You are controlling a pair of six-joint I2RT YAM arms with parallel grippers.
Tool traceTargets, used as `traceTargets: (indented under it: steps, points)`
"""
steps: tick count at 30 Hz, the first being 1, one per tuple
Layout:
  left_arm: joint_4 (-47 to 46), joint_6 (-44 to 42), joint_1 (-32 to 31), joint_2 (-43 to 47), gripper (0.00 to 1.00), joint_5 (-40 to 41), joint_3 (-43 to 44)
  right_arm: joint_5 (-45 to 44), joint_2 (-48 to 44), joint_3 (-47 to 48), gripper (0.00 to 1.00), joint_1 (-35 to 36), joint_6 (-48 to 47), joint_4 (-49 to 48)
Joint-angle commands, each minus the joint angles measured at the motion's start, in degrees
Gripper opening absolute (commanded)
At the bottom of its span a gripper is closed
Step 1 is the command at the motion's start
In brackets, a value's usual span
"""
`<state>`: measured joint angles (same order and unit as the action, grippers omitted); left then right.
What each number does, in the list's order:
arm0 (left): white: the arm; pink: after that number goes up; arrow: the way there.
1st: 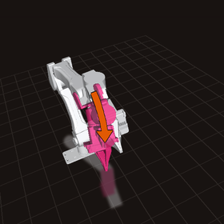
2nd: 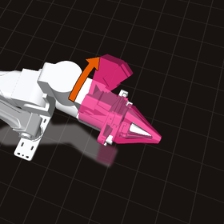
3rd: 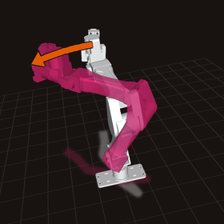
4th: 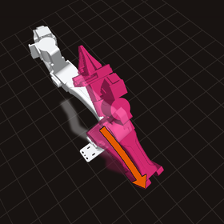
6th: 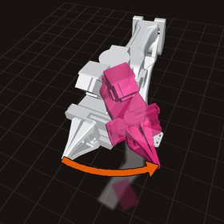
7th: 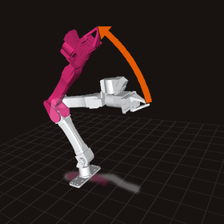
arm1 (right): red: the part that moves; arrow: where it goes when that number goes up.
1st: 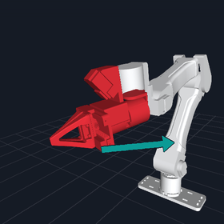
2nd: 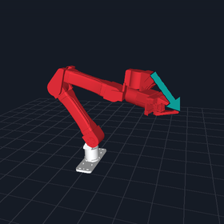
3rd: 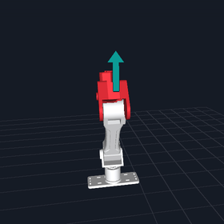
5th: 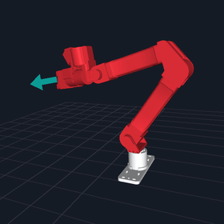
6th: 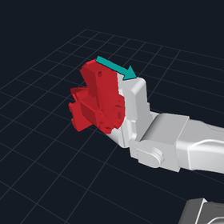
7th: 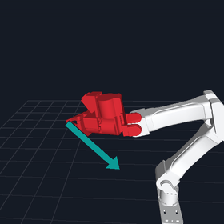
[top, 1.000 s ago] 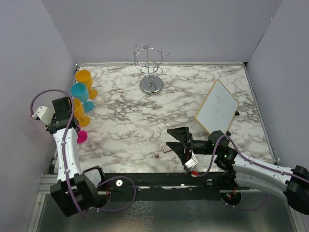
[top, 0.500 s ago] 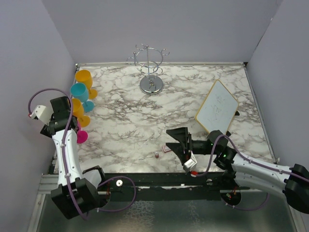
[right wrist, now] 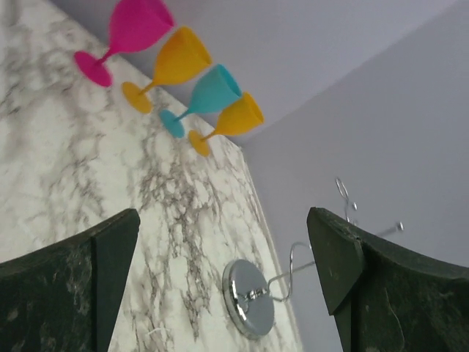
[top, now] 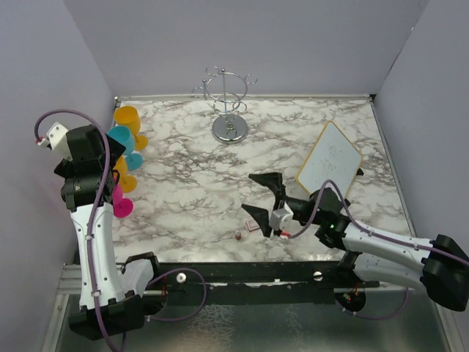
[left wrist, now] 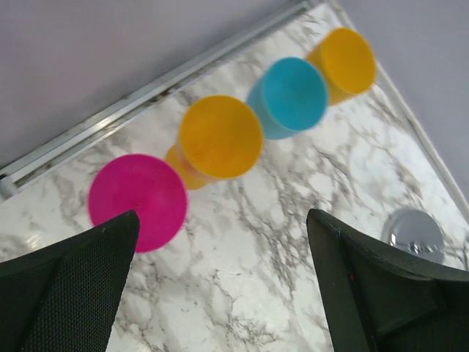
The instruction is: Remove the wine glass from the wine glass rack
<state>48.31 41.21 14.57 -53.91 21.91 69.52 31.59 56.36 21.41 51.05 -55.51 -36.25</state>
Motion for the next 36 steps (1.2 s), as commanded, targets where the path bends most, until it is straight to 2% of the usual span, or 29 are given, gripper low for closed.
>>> traceTargets:
  steps: [1, 3, 5, 12, 15, 17, 21, 27, 34, 36]
  points:
    - [-8.5, -9.7, -6.0, -1.3, 1.0, -12.5, 2.6, -28.6, 3.3, 5.6, 0.99, 0.4, 31.2, -17.6]
    - [-13.7, -13.7, -10.0, -1.5, 1.0, -17.7, 2.1, -47.4, 4.2, 10.2, 0.99, 0.4, 43.9, -14.1]
    - [-18.1, -17.3, -14.2, -1.9, 1.0, -22.8, 1.4, -61.4, 4.9, 17.1, 0.99, 0.1, 50.4, -2.5]
    - [-29.0, -28.7, -29.5, 0.5, 1.0, -26.5, 1.1, -75.1, 3.0, 31.7, 0.99, -0.3, 56.2, 24.0]
    - [-35.2, -32.0, -32.9, 4.6, 1.0, -29.2, -1.0, -75.9, -1.0, 35.6, 0.99, -0.4, 57.5, 32.2]
    - [-39.6, -32.7, -33.4, 7.7, 1.0, -29.9, -2.9, -73.0, -4.6, 38.3, 0.99, -0.4, 58.3, 38.7]
    - [-48.1, -33.3, -33.5, 13.5, 1.0, -28.1, -6.9, -67.6, -11.9, 42.2, 0.99, -0.3, 55.8, 44.1]
    - [-51.9, -31.9, -33.4, 17.1, 1.0, -22.1, -8.6, -64.5, -18.5, 46.4, 0.99, -0.4, 55.1, 46.9]
    - [-50.8, -31.4, -33.4, 16.8, 1.0, -21.1, -10.7, -65.3, -18.8, 46.7, 0.99, -0.3, 54.4, 47.9]
    - [-50.6, -31.0, -33.5, 16.8, 1.0, -21.4, -11.2, -64.1, -19.5, 44.6, 0.99, -0.3, 53.4, 45.5]
